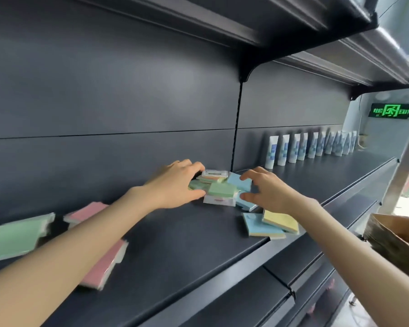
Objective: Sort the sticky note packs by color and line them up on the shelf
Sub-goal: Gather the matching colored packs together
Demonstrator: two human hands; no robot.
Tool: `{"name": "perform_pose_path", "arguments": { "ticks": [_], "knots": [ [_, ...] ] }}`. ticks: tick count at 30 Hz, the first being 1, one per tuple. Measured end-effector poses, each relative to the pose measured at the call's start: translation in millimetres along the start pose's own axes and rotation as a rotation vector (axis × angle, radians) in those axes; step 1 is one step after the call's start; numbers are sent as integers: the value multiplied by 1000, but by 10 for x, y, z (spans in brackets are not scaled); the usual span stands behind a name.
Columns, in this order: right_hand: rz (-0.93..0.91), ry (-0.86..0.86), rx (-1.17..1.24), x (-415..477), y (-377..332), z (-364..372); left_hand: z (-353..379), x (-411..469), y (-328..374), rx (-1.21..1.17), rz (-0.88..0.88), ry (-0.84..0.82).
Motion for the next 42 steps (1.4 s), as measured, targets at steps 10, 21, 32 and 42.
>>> {"name": "perform_pose_path", "arguments": {
  "ticks": [10,21,32,42],
  "knots": [
    [-8,-101,20,1190,537,363,724,1114,-533,-105,-72,-119],
    [-146,-209,143,2264,862,638,1215,1771,-950,-210,-389,-96],
    [-264,-454,355,2793,910,1012,1553,1996,-1097,-298,-680,-51],
    [-229,-466,836,2921,870,1043,1477,2073,-1102,-528,-663,152]
  ]
}}
Point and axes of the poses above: each hand's wrist, its own x-axis towards the middle knuckle, its own z-axis out of the palm, y = z × x, the point moved 5 cm from there along x, towards the middle knuckle, and after that the axes turned 7 degrees about z, right-handed, at the moved point
